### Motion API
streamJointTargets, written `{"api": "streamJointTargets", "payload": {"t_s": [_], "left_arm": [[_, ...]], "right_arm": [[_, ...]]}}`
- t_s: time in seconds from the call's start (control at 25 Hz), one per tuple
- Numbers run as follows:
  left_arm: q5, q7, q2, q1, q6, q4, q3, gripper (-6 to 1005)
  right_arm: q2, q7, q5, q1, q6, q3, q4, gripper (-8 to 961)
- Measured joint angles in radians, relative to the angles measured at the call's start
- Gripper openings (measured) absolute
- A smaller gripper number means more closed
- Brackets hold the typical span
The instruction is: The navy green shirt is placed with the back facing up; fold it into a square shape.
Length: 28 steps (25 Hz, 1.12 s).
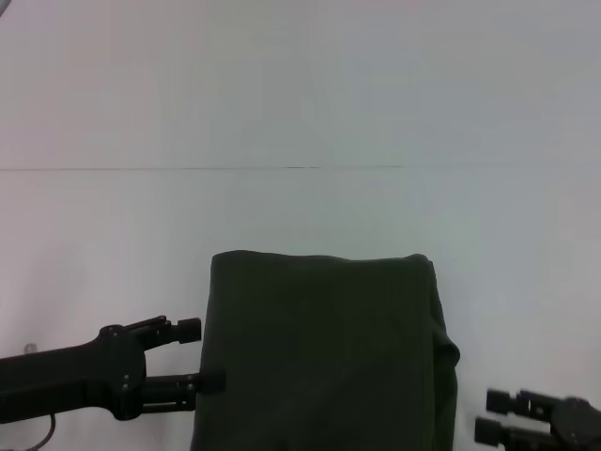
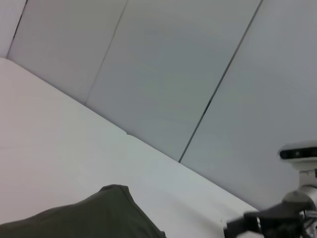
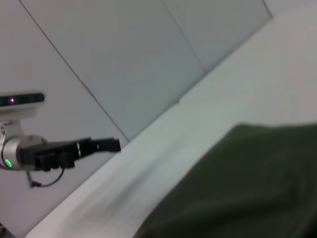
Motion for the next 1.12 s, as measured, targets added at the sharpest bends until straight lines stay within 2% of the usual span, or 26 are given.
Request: {"api": "streamJointTargets", "payload": {"t_s": [0.16, 0.64, 0.96, 1.12], "left_arm": [[0.0, 0.004, -0.001, -0.011, 0.0, -0.002, 0.001, 934], [-0.002, 0.006, -0.002, -0.015, 0.0, -0.003, 0.0, 934], [-0.003, 0.006, -0.002, -0.013, -0.003, -0.005, 0.0, 934], [-0.003, 0.006, -0.002, -0.012, -0.005, -0.005, 0.0, 934]], "right_arm": [[-0.007, 0.135, -0.084, 0.004, 0.007, 0.008, 0.001, 793], [0.011, 0.404, -0.174, 0.08, 0.067, 0.002, 0.008, 791], [0.028, 0.437, -0.232, 0.124, 0.057, -0.001, 0.013, 789], [0.03, 0.438, -0.246, 0.138, 0.046, -0.001, 0.021, 789]]}}
